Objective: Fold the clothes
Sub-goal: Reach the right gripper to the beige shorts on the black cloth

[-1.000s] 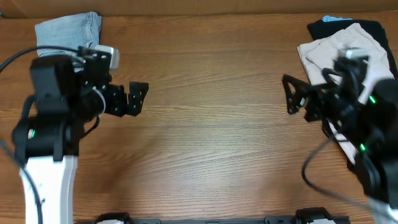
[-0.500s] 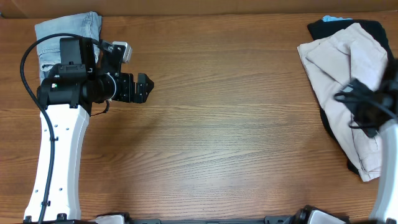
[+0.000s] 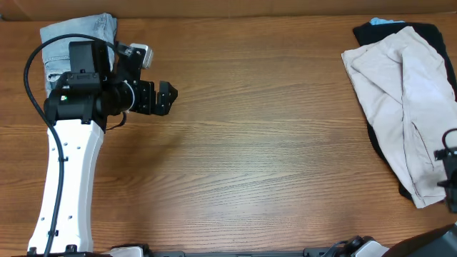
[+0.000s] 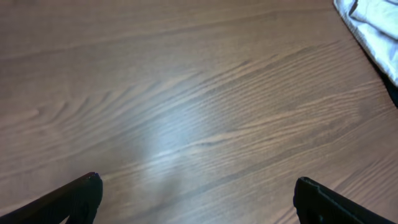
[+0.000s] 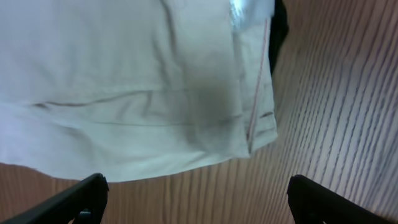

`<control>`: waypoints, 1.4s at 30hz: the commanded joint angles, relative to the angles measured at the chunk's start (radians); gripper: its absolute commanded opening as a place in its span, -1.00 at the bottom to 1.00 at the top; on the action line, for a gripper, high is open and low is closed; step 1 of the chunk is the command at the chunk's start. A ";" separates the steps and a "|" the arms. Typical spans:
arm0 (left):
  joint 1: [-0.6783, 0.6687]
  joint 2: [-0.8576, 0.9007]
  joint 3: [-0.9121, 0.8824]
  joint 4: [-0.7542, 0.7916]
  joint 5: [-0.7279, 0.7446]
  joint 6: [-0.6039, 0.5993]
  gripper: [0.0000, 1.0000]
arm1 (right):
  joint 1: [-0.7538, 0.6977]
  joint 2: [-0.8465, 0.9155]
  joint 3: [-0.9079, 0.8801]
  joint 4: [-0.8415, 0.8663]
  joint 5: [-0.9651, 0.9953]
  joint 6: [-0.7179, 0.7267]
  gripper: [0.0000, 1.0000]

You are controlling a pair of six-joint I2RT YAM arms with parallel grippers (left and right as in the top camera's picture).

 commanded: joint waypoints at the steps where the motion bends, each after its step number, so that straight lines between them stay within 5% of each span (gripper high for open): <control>1: -0.017 -0.016 0.020 0.019 0.014 0.023 1.00 | -0.036 -0.002 -0.089 0.053 -0.062 -0.023 0.92; 8: -0.021 -0.012 0.020 0.032 0.014 0.022 0.99 | -0.046 -0.002 -0.197 0.194 -0.087 -0.017 0.86; 14: -0.021 -0.012 0.020 0.037 0.014 0.023 0.99 | -0.046 -0.002 -0.236 0.285 -0.082 -0.018 0.47; 25: -0.021 -0.012 0.020 0.038 0.014 0.023 1.00 | -0.046 0.002 -0.324 0.386 -0.050 -0.018 0.45; 27: -0.021 -0.012 0.020 0.038 0.014 0.023 0.99 | -0.046 0.002 -0.335 0.406 -0.051 -0.017 0.29; 30: -0.021 -0.012 0.020 0.039 0.014 0.023 0.99 | -0.046 0.002 -0.341 0.423 -0.066 -0.018 -0.33; 34: -0.021 -0.012 0.020 0.046 0.014 0.022 1.00 | -0.046 0.002 -0.341 0.444 -0.112 -0.018 -0.89; 38: -0.021 -0.013 0.021 0.069 0.023 0.020 0.96 | -0.045 0.001 -0.329 0.445 -0.186 -0.043 -0.92; 42: -0.019 -0.015 0.077 0.075 0.023 -0.006 0.93 | -0.045 -0.032 -0.254 0.393 -0.462 -0.186 -0.92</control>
